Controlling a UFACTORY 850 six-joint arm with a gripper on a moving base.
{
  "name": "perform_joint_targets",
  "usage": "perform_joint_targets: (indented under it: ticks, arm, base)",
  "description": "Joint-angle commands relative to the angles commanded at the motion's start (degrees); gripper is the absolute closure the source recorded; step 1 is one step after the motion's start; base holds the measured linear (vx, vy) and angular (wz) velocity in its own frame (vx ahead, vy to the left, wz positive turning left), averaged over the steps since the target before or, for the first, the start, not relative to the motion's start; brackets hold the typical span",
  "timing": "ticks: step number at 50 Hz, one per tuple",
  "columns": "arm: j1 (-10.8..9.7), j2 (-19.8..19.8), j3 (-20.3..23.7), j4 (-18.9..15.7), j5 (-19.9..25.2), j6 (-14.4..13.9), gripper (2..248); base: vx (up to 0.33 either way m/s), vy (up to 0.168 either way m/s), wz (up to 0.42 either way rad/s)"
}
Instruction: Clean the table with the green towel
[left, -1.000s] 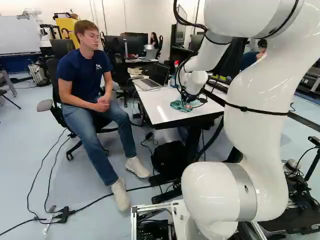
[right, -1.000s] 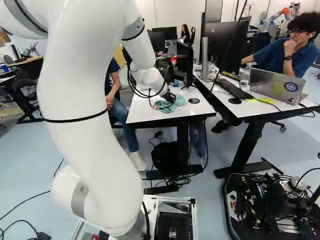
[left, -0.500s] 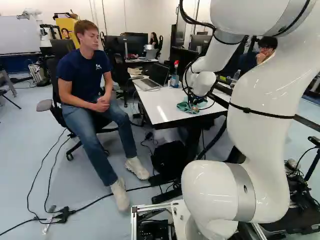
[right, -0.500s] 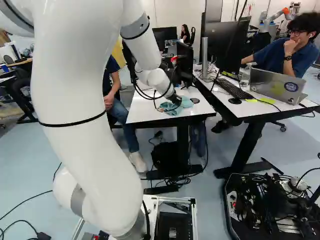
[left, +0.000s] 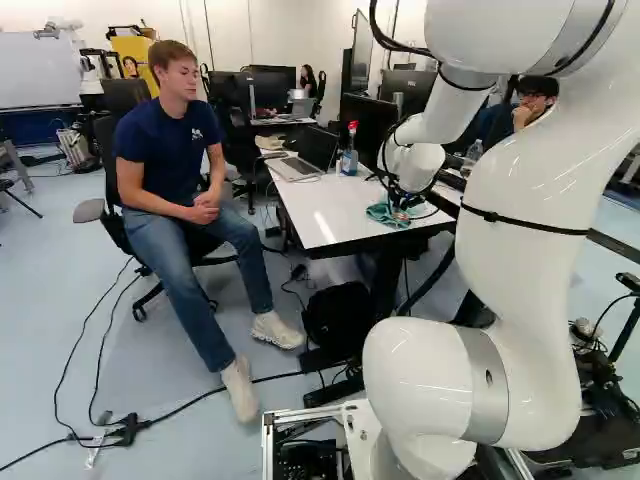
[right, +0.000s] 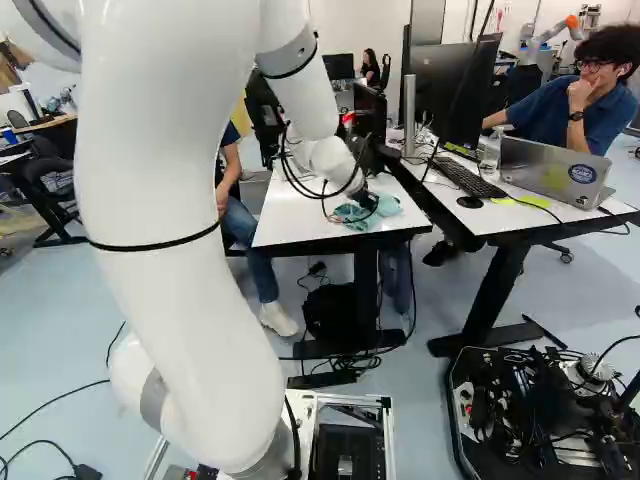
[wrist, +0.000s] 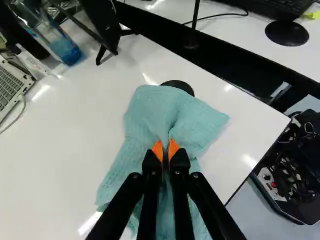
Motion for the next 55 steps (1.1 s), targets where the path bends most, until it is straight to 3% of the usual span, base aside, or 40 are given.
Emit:
perform_joint_targets:
  ticks: [16,55]
  arm:
    - [0.7,-3.5,-4.2,0.0,0.0,0.0,217]
    - [7.2,-8.0,-9.9,0.0,0.0,0.0,217]
  base:
    - [0.0,0.0,0.0]
    - [0.0,0.0,0.0]
